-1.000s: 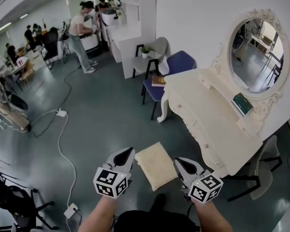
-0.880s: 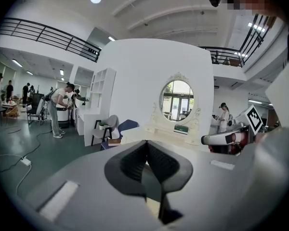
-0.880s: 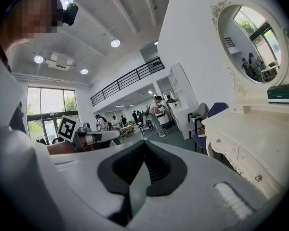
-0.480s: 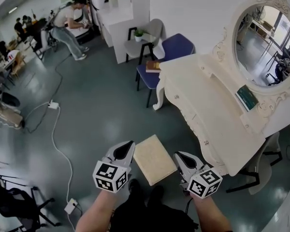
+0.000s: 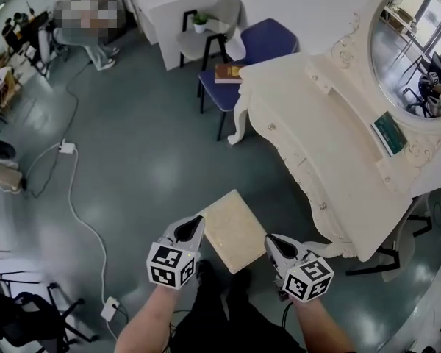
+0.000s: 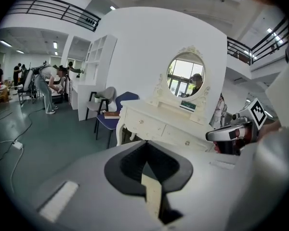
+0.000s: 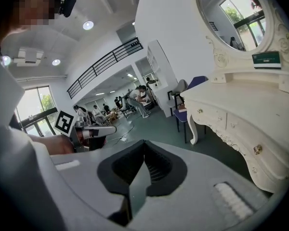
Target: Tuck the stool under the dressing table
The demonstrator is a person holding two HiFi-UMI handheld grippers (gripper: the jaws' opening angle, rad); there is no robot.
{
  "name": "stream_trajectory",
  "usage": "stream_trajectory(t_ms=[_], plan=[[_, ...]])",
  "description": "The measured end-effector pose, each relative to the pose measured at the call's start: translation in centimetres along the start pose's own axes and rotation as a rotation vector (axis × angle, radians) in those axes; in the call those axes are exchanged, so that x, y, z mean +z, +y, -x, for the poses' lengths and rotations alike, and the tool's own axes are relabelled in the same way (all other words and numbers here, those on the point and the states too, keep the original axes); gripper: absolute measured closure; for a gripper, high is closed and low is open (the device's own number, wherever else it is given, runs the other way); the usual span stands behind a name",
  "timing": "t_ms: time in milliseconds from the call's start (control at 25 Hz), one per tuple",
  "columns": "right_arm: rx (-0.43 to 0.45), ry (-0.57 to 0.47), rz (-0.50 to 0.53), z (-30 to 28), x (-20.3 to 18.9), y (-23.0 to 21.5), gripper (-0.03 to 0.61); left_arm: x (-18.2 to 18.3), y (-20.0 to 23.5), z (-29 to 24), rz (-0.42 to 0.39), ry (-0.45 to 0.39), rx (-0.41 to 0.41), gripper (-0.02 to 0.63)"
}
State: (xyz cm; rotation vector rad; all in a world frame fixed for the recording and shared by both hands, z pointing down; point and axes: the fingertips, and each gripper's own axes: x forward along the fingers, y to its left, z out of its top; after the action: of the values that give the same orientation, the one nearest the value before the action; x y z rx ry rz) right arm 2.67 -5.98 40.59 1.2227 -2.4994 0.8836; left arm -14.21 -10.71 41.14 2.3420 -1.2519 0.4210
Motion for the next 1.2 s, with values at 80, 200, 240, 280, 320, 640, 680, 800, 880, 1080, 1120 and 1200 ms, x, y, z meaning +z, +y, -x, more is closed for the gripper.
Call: stream_trajectory(t_ms=[80,200,240,280,320,640,680,800,880,1080,1120,1200], plan=[[-0.016,0.03,-0.015,-0.8,-1.7,-0.7,0.55,-2.0,0.7,-1.1,0.011,0.037,-0.006,0.594],[-0.035,0.065,-0.035,-2.3,-4.0,-1.9,0.528,-4.8,1.6,-2.8,0.026,0.079,-0.016,0.594],[-0.04,0.075,-0.041,-3.0,-4.8,-2.3,0.524,-5.7,1.9,-3.5,0.031,0.09,-0.021,0.594],[-0.045,0.085,-0.05,-3.6,-5.7,-2.8,0.519,-6.6,2.2,-4.2,0.037,0.102,-0.025,0.594],[-0.05,0.096,-0.06,-4.3,-6.6,-3.3,0.514,-7.6,2.6,-5.0,0.045,0.116,-0.031,0.594],[-0.094,0.173,-0.143,-8.3,-14.8,-6.3,0.481,-16.2,5.4,-10.4,0.11,0.24,-0.037,0.594],[-0.097,0.178,-0.16,-8.7,-15.9,-6.6,0.471,-17.4,5.7,-11.0,0.112,0.259,-0.038,0.594],[-0.109,0.202,-0.193,-9.7,-18.9,-7.2,0.463,-20.5,6.4,-12.5,0.104,0.309,-0.041,0.577],[-0.122,0.229,-0.197,-10.0,-21.0,-7.7,0.463,-22.0,6.9,-13.4,0.094,0.33,-0.044,0.573],[-0.159,0.278,-0.219,-10.8,-26.3,-9.2,0.463,-25.7,7.8,-15.0,0.051,0.389,-0.055,0.553],[-0.168,0.284,-0.228,-11.0,-27.4,-9.5,0.463,-26.4,7.9,-15.2,0.052,0.401,-0.06,0.547],[-0.188,0.292,-0.248,-11.4,-29.5,-10.3,0.459,-27.7,8.0,-15.7,0.063,0.419,-0.069,0.524]])
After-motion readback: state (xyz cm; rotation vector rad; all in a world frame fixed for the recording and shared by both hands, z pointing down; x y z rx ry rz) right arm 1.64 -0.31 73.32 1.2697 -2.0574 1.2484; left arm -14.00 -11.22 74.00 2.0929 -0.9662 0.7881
